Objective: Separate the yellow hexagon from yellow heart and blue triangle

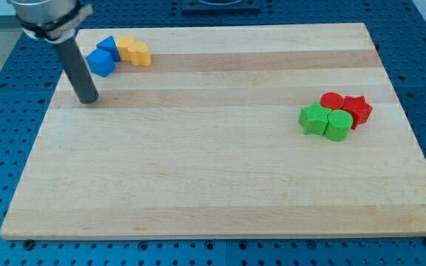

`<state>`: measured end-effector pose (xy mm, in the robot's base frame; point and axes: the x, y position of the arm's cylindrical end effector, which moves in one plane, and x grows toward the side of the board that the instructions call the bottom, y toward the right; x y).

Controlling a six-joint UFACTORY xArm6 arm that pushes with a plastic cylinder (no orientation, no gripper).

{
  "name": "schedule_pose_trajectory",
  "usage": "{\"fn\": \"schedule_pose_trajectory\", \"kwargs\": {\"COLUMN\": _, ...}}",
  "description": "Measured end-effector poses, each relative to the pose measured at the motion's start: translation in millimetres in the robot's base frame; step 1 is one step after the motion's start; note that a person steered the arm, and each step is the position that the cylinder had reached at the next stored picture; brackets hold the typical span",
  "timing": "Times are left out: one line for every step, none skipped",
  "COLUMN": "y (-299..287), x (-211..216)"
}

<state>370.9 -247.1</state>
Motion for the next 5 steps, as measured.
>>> {"fn": "schedule_pose_trajectory", "kwargs": {"y": -29.5, "x": -33.8}}
{"fn": "schedule_pose_trajectory", "kwargs": {"y": -29.5, "x": -36.0}}
{"fn": "schedule_pose_trajectory", "kwargs": {"y": -26.8, "x": -115.9}}
{"fn": "schedule_pose_trajectory", "kwargs": {"y": -24.9, "x": -123.4}}
{"fn": "schedule_pose_trajectory", "kwargs": {"y": -22.7, "x": -131.2}}
